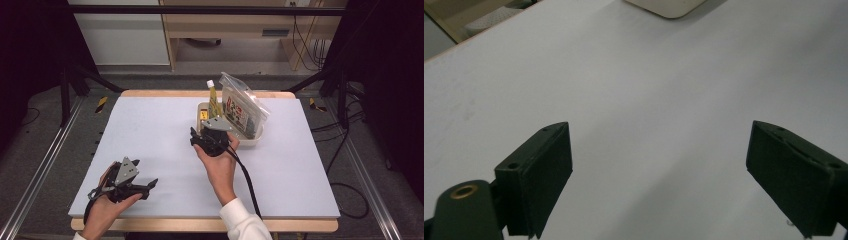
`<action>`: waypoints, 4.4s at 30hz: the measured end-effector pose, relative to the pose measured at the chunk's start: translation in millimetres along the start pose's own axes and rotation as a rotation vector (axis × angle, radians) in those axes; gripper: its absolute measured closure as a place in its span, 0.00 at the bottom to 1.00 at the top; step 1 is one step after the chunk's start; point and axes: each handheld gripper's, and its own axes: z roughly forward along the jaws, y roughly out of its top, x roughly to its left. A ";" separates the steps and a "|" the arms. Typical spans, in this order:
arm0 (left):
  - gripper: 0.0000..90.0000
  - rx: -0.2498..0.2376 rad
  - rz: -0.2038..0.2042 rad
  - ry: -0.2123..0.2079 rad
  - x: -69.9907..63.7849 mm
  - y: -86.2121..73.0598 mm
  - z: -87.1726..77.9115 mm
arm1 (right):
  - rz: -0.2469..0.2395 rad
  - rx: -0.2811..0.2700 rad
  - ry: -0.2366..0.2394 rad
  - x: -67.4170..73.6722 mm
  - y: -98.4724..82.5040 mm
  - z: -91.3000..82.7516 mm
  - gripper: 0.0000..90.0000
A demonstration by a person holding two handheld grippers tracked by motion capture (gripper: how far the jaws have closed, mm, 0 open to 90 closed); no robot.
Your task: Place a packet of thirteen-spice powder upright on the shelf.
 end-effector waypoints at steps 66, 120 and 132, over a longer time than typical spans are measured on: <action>0.04 -0.012 -0.096 0.070 13.3 -8.9 -7.4 | -0.042 0.005 0.039 -47.2 -12.5 -92.4 0.07; 0.05 -0.002 -0.220 0.073 35.2 -19.6 -11.9 | 0.108 0.185 -0.169 -179.1 -87.7 -114.1 0.07; 0.05 -0.002 -0.241 0.087 43.3 -23.4 -13.8 | 0.125 0.213 -0.180 -192.8 -100.5 -114.9 0.06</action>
